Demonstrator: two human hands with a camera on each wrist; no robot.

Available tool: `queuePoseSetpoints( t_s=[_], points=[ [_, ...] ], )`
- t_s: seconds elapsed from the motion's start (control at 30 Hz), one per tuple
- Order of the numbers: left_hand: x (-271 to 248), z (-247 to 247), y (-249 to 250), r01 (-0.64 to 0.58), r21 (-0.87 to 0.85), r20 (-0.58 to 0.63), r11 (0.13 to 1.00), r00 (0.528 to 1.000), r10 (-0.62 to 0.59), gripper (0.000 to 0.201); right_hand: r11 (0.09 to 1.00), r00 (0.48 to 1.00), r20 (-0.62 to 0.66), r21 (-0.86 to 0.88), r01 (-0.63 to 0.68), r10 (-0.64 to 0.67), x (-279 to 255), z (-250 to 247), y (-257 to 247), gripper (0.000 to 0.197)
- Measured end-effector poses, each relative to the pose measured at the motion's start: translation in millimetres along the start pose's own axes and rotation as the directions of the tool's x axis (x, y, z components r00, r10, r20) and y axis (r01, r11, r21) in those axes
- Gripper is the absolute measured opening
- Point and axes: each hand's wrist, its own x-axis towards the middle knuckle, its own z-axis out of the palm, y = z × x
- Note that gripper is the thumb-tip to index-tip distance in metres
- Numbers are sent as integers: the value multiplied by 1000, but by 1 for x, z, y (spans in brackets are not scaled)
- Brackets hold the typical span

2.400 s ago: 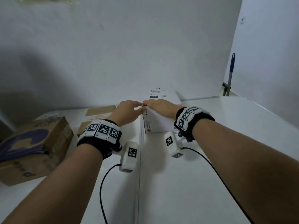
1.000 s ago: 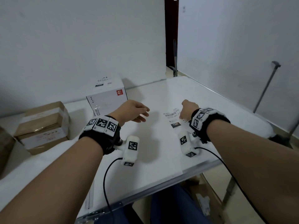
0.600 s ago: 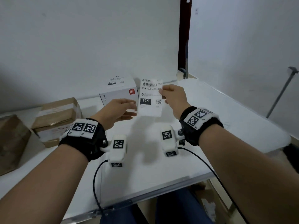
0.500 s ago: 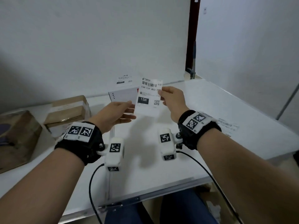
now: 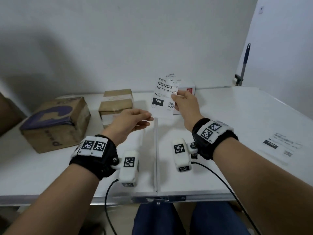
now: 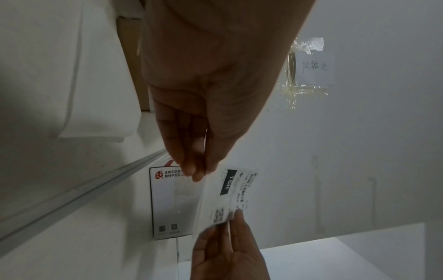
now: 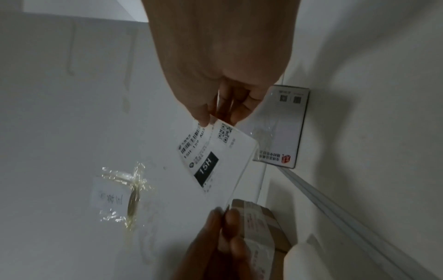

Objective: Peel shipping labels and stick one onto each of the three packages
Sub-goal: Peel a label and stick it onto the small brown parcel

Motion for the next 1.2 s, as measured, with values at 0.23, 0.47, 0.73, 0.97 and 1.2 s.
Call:
queuePoseSetpoints(
  t_s=[0.23, 0.47, 0.73, 0.97, 1.2],
  points=[
    [7, -19, -3, -117, 94, -121, 989, 984, 128, 5, 995, 989, 110, 14, -100, 98, -3, 32, 6, 18],
    [29, -48, 9, -138, 610, -276, 780, 886, 373, 20, 980, 975, 144, 78, -183, 170, -1, 53, 10, 25],
    [41, -57, -7, -155, 806, -126, 571, 898, 421, 27, 969, 962, 193, 109, -219, 196, 5, 74, 14, 26],
    [18, -46, 14, -165, 796, -38, 582, 947, 320, 28, 974, 976, 102, 99, -202, 192, 11, 74, 8, 13],
    [4, -25, 14, -191, 610, -5, 769, 970, 245, 22, 981, 984, 60, 88, -173, 169, 9, 54, 1, 17]
  ],
)
